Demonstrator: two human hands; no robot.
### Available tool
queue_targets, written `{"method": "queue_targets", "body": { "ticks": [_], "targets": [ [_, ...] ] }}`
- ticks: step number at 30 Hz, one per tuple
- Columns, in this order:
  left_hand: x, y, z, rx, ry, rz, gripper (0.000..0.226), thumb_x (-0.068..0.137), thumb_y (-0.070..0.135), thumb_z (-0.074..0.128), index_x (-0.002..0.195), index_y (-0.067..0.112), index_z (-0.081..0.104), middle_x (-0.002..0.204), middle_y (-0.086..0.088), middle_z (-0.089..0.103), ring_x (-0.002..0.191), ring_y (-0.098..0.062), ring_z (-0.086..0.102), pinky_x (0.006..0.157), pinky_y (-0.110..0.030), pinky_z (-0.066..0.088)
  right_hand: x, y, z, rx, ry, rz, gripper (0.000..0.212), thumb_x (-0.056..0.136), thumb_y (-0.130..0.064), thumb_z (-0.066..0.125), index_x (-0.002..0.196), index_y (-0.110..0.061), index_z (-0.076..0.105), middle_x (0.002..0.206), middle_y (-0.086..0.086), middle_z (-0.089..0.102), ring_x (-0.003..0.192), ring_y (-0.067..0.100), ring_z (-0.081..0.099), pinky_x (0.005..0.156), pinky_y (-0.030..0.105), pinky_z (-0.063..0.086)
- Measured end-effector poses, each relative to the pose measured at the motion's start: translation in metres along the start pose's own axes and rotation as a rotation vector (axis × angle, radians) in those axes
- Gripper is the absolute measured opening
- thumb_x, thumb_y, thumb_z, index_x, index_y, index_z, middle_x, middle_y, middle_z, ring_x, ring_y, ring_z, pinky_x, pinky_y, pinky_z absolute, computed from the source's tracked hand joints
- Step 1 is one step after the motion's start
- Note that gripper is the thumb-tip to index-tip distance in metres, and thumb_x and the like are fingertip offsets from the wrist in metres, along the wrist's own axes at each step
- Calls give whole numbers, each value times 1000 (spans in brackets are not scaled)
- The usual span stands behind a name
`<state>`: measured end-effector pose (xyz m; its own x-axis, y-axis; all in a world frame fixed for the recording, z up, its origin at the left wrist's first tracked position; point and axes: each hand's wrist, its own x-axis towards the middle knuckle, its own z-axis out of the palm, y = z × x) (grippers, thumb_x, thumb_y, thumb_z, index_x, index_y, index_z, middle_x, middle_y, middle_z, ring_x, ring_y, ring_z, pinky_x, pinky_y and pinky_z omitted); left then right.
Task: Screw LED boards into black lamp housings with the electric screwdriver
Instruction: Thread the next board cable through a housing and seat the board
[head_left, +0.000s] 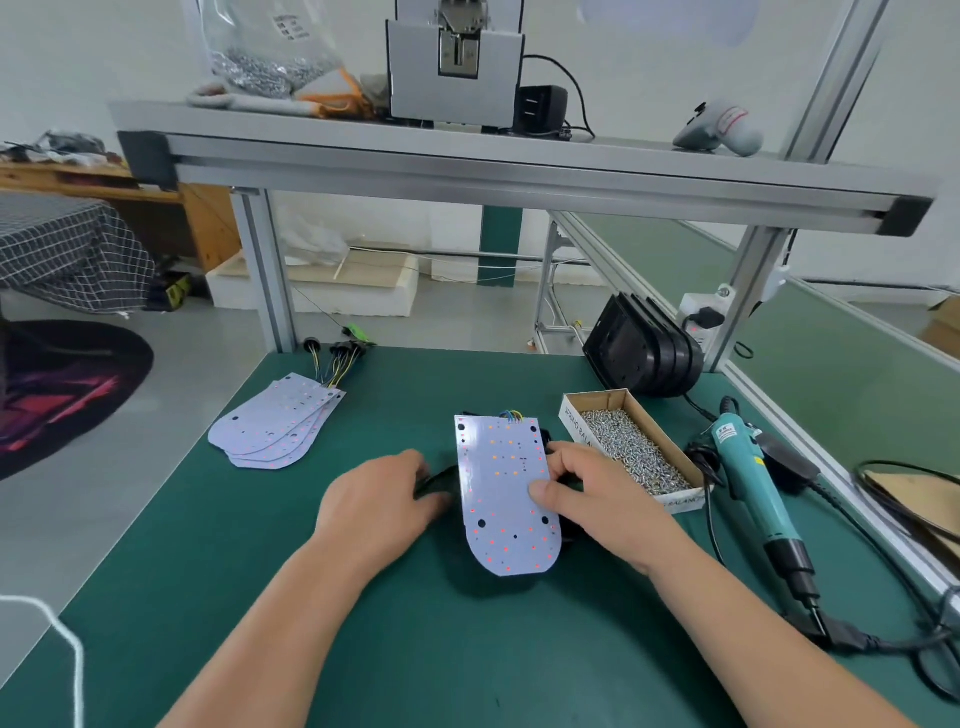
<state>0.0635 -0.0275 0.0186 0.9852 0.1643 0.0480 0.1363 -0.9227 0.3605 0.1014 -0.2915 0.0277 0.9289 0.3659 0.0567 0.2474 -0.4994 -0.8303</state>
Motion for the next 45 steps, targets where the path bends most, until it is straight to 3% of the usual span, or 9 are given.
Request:
{"method": "queue_targets", "body": {
  "ticks": [5, 7, 10, 18, 27, 33, 38, 41, 45],
  "targets": [
    [3, 5, 8, 33, 51, -45, 32, 105, 41, 43, 86, 16, 50, 83, -1, 63, 79, -30, 62, 65, -37, 45, -1, 2, -3, 175, 45, -48, 26, 82, -30, 76, 80, -9, 61, 112, -16, 70, 100, 15, 63, 90, 38, 49],
    [5, 4, 6, -122, 74, -72, 36, 107, 40, 41, 86, 13, 49, 80, -2, 61, 72, -29, 57, 64, -38, 42, 2, 5, -3, 245, 79, -26, 31, 76, -34, 79, 81, -9, 62, 124, -2, 67, 114, 19, 62, 101, 41, 46],
    [5, 6, 7, -467, 99, -64, 37, 109, 37, 44, 82, 11, 44, 71, 1, 52, 60, -20, 40, 57, -36, 35, 7, 9, -1, 385, 43, 17, 37, 73, -37, 83, 85, -8, 66, 103, 20, 69, 93, 25, 61, 90, 44, 45],
    [8, 17, 16, -1079, -62, -123, 10, 99, 19, 47, 95, 11, 53, 65, 3, 44, 54, -15, 34, 50, -30, 28, 9, 13, -4, 781, -76, 18, 29, 70, -26, 90, 81, -14, 66, 90, 16, 62, 78, 26, 60, 67, 34, 46],
    [12, 19, 13, -1527, -35, -467, 37, 96, 5, 43, 63, 20, 53, 59, 5, 29, 42, -10, 19, 33, -19, 18, 1, 3, -3, 855, -141, -53, 23, 75, -17, 85, 87, -9, 68, 91, 14, 66, 76, 26, 67, 65, 32, 56],
    [10, 18, 16, -1663, 4, -515, 30, 97, 16, 52, 110, 19, 79, 64, 7, 31, 45, -12, 24, 39, -21, 27, -2, -4, 1, 810, -197, -50, 37, 73, -28, 95, 90, -9, 68, 90, 15, 68, 76, 26, 67, 66, 31, 56],
    [7, 23, 14, -1563, 48, -426, 42, 85, 10, 47, 105, 19, 82, 99, -9, 61, 83, -32, 47, 74, -49, 41, -7, -9, 2, 831, -242, -66, 39, 73, -30, 95, 90, -9, 67, 90, 17, 67, 73, 27, 67, 63, 32, 56],
    [10, 18, 10, -1444, 105, -416, 57, 82, 1, 34, 110, 19, 80, 77, -9, 54, 66, -28, 40, 61, -39, 39, -14, -15, 3, 869, -262, -90, 32, 76, -25, 92, 89, -9, 67, 89, 18, 69, 72, 28, 70, 62, 33, 57],
    [23, 1, 1, -1581, 241, -628, 44, 96, 5, 32, 109, 16, 74, 57, 6, 30, 48, -14, 19, 39, -21, 18, -20, -18, -9, 926, -203, -138, 13, 78, -14, 78, 86, -11, 68, 83, 14, 71, 67, 25, 71, 58, 31, 57]
  ]
}}
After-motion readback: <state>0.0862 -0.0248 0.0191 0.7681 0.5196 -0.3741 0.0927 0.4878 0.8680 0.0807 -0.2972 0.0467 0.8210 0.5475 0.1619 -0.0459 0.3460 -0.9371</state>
